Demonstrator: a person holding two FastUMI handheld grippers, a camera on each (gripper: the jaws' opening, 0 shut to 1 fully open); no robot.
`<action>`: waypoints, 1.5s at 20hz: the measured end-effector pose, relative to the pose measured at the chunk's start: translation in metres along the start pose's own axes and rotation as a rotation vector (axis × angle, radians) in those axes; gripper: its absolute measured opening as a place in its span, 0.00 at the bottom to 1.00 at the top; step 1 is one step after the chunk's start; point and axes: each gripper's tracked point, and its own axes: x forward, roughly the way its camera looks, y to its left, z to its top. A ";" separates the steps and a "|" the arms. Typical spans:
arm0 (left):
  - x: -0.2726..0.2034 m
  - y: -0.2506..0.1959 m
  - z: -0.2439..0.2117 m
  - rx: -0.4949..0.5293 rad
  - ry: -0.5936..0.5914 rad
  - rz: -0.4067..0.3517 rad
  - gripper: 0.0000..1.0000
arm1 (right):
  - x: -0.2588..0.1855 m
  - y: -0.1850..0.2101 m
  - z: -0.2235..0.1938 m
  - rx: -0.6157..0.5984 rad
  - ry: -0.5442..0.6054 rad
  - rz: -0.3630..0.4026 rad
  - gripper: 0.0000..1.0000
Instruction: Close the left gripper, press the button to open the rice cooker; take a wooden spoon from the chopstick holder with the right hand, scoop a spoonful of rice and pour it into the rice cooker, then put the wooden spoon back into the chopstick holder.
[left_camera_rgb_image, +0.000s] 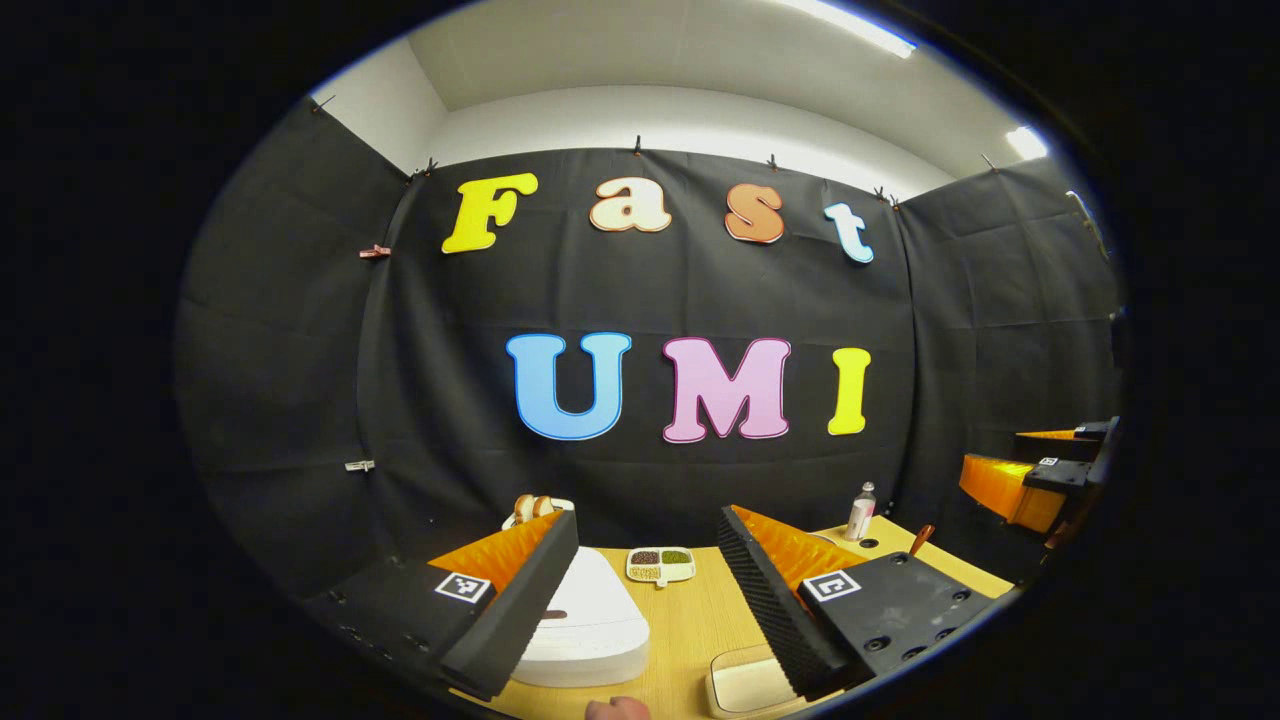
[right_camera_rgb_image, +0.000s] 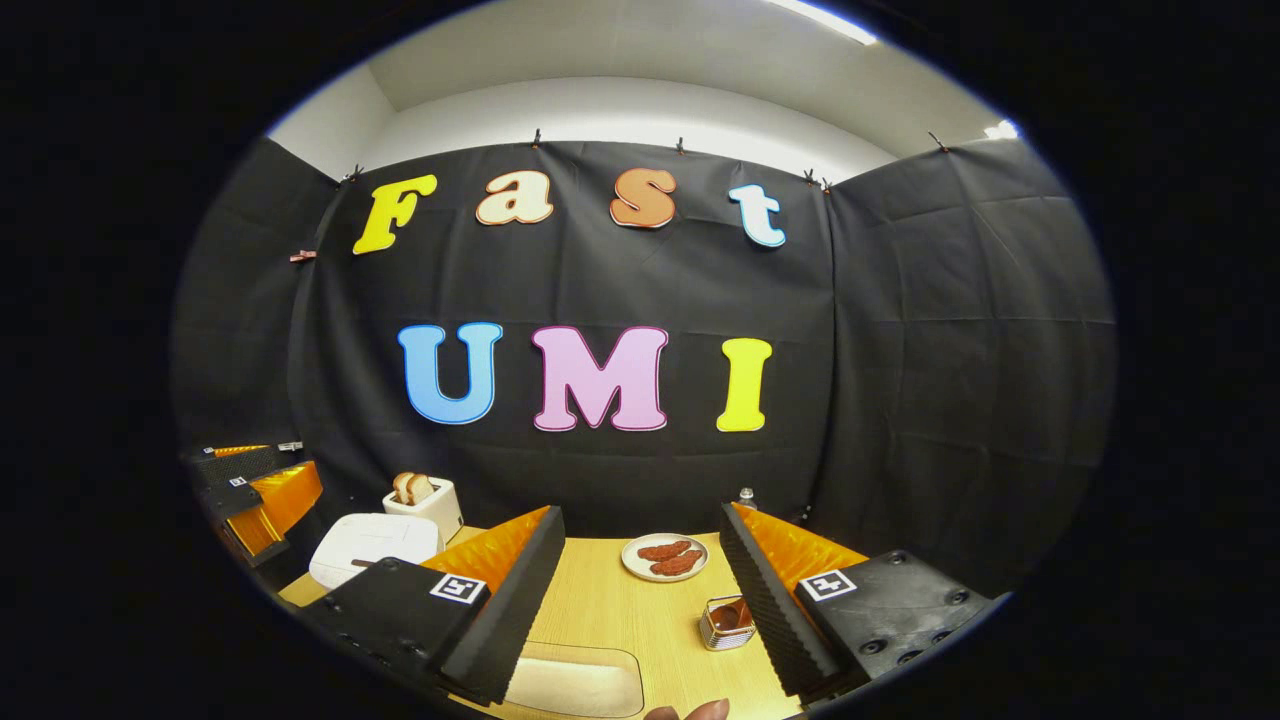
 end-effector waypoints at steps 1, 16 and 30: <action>-0.001 -0.001 0.000 0.001 -0.001 0.000 0.97 | 0.000 0.000 0.001 0.003 -0.002 0.000 0.98; -0.006 0.005 -0.006 -0.012 0.011 -0.001 0.53 | -0.003 -0.006 -0.002 -0.019 -0.006 -0.006 0.98; 0.057 0.095 -0.115 -0.029 0.358 -0.117 0.07 | -0.007 -0.027 -0.007 -0.020 -0.004 -0.046 0.98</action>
